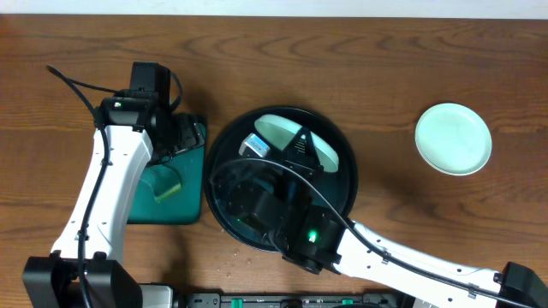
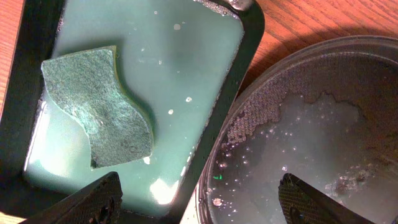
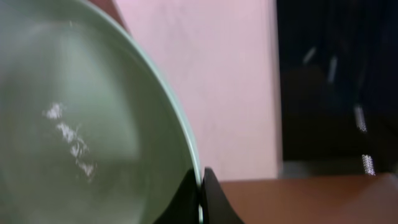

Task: Clean dirty plates on tray and stack at the side
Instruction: 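Lift the last plate with the right gripper and swing it rightward, then lower the plate onto the stack and open the right gripper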

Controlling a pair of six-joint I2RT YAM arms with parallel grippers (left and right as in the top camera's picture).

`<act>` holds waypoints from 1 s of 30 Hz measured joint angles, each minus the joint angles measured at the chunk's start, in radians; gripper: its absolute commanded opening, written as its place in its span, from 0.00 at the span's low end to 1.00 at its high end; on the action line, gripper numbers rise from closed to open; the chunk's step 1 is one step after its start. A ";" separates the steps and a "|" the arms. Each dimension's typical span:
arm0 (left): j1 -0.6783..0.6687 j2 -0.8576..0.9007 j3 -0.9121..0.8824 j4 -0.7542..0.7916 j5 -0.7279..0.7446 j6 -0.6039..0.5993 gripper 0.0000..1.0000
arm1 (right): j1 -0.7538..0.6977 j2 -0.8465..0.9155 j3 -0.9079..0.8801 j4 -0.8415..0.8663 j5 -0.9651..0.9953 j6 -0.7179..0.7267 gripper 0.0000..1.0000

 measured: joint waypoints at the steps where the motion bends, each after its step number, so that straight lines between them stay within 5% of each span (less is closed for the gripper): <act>1: 0.000 0.000 0.000 0.000 0.000 0.000 0.82 | -0.003 -0.001 0.000 -0.037 -0.009 0.040 0.01; 13: 0.000 0.000 0.000 0.000 0.000 0.000 0.82 | -0.217 -0.029 0.000 -0.319 -0.574 0.705 0.01; 18: 0.000 0.000 0.000 0.000 0.000 0.000 0.82 | -0.492 -0.029 0.000 -0.287 -0.848 0.908 0.01; 30: 0.000 0.000 0.000 0.000 0.000 0.000 0.82 | -1.248 -0.029 0.000 -0.361 -1.202 1.058 0.01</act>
